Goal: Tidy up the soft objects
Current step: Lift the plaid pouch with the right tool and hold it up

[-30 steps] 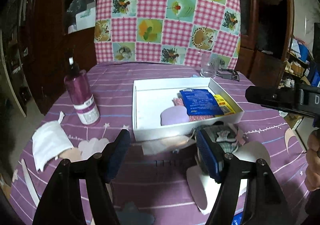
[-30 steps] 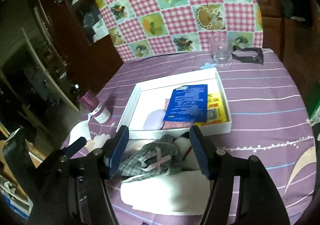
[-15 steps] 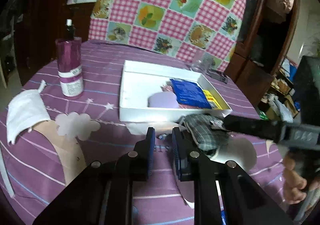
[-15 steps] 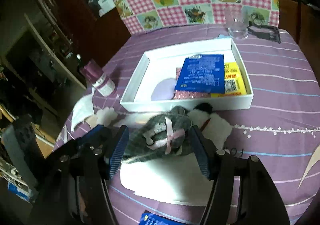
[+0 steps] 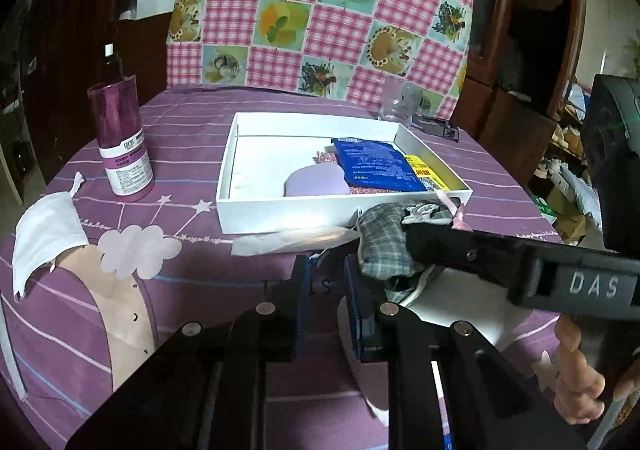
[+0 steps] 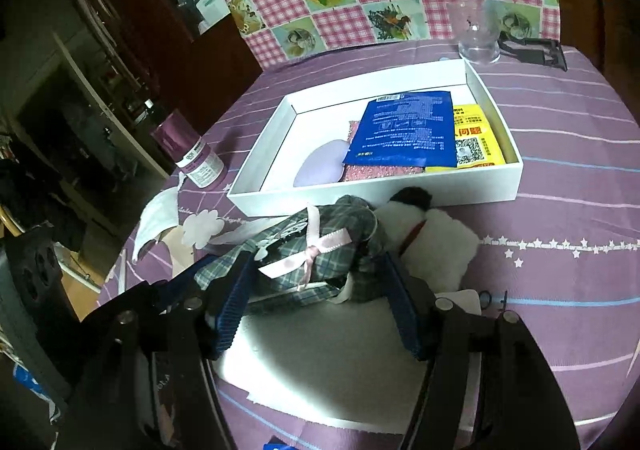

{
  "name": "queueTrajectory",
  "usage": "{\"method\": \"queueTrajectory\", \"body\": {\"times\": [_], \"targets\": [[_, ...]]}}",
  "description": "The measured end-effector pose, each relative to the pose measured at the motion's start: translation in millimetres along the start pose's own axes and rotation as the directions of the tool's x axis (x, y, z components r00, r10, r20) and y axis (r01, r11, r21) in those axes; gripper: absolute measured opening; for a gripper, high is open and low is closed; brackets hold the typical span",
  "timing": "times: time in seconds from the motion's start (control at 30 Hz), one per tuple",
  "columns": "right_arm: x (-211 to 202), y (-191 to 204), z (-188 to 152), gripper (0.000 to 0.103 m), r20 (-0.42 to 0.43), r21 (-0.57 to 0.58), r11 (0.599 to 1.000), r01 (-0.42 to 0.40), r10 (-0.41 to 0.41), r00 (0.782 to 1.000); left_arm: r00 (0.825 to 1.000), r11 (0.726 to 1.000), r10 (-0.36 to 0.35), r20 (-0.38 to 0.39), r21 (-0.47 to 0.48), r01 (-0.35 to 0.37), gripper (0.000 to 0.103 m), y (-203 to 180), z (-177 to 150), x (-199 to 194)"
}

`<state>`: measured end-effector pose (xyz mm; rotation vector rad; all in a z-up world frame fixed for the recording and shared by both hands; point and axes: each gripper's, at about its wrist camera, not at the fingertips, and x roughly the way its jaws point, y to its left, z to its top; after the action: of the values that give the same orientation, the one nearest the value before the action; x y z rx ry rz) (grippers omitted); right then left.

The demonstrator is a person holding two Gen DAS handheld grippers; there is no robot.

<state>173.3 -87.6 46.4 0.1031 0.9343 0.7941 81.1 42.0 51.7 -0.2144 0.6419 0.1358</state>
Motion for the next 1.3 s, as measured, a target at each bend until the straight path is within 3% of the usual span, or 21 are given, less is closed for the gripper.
{"method": "queueTrajectory", "body": {"times": [0.17,0.3,0.43,0.7,0.77,0.8,0.97,1.3], "targets": [[1,-2,1,0.063,-0.013,0.002,1.000,0.003,-0.003,1.000,1.000,1.000,-0.013,0.008,-0.023,0.013,0.017,3,0,0],[1,-3,2,0.055,-0.016,0.000,1.000,0.017,-0.017,1.000,1.000,1.000,-0.006,0.004,-0.030,0.006,0.017,3,-1,1],[0,-1,1,0.039,-0.019,-0.003,0.999,0.032,-0.032,0.999,1.000,0.999,0.002,0.006,-0.034,-0.002,0.017,4,-2,1],[-4,0,0,0.031,-0.007,0.013,1.000,0.004,-0.004,1.000,1.000,0.997,0.009,0.027,-0.079,-0.007,0.017,14,0,-4],[-9,1,1,0.026,0.006,0.015,1.000,-0.001,0.001,1.000,0.999,0.996,0.008,0.041,-0.089,-0.004,0.017,16,2,-8],[-12,0,2,0.011,0.017,0.018,1.000,-0.014,0.013,1.000,0.999,0.995,0.010,0.044,-0.095,-0.006,0.017,18,2,-10],[-20,-5,7,0.010,0.044,0.058,0.997,-0.041,0.039,0.998,0.999,0.991,-0.007,0.040,-0.133,0.012,0.017,27,3,-11],[-43,-9,12,0.007,0.130,0.089,0.991,-0.104,0.092,0.987,0.999,0.994,-0.003,0.052,-0.105,0.009,0.018,21,3,-13]]}}
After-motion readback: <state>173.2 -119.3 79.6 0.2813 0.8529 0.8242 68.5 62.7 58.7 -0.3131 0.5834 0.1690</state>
